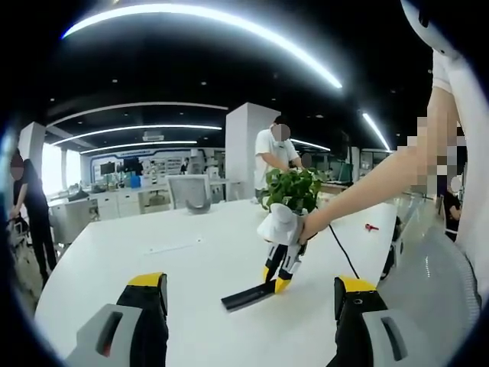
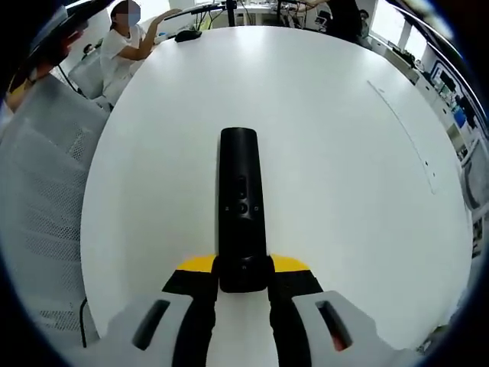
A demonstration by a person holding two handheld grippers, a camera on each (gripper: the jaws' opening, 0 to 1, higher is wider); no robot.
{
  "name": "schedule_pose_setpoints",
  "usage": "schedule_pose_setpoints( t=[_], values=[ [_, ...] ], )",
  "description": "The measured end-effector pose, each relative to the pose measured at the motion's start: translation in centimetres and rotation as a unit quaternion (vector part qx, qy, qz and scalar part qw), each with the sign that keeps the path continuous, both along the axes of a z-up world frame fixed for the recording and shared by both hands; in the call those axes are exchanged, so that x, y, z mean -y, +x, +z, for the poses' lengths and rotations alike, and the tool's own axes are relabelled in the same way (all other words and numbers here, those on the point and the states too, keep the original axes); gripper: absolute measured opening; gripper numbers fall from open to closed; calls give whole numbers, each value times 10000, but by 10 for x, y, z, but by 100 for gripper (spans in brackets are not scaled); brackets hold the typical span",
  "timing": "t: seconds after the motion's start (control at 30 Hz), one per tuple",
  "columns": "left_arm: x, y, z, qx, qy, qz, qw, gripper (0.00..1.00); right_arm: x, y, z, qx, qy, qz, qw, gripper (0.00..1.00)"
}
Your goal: Press the specified remote control buttons in sequence, fully releasing each button before pressing the next.
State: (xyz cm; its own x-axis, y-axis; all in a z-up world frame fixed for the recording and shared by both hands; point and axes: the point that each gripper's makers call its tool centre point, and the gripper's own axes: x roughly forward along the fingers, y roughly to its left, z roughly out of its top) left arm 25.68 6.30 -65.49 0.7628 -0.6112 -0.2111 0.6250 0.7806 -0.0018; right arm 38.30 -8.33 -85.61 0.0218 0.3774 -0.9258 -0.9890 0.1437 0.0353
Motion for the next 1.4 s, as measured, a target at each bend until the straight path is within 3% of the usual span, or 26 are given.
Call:
schedule_pose_setpoints(
  t=[0.3, 0.57, 0.77, 0.9, 0.97, 1.07, 1.23, 1.4],
  values=[
    [-3, 1, 3, 41, -44, 59, 10000, 95, 1, 0, 0, 77, 38, -48, 10000, 25],
    [-2, 0, 2, 30, -28, 42, 10000, 95, 1, 1, -1, 231, 231, -352, 9988, 26],
    [-2, 1, 2, 28, -26, 41, 10000, 95, 2, 3, 0, 180, 518, -968, 9938, 30],
    [-3, 1, 2, 25, -39, 47, 10000, 95, 1, 3, 1, 192, 644, -1227, 9902, 44],
    [-3, 1, 2, 31, -34, 42, 10000, 95, 2, 5, 2, 242, 713, -1344, 9881, 46],
    [-2, 1, 1, 25, -18, 39, 10000, 95, -2, 11, 10, 332, 1109, -1729, 9781, 53],
    [-3, 1, 0, 3, -26, 43, 10000, 95, -4, 19, 24, 711, 1503, -2068, 9642, 85],
    [-1, 1, -1, -31, -12, -6, 10000, 95, -5, 19, 34, 898, 1735, -2310, 9531, 98]
  ],
)
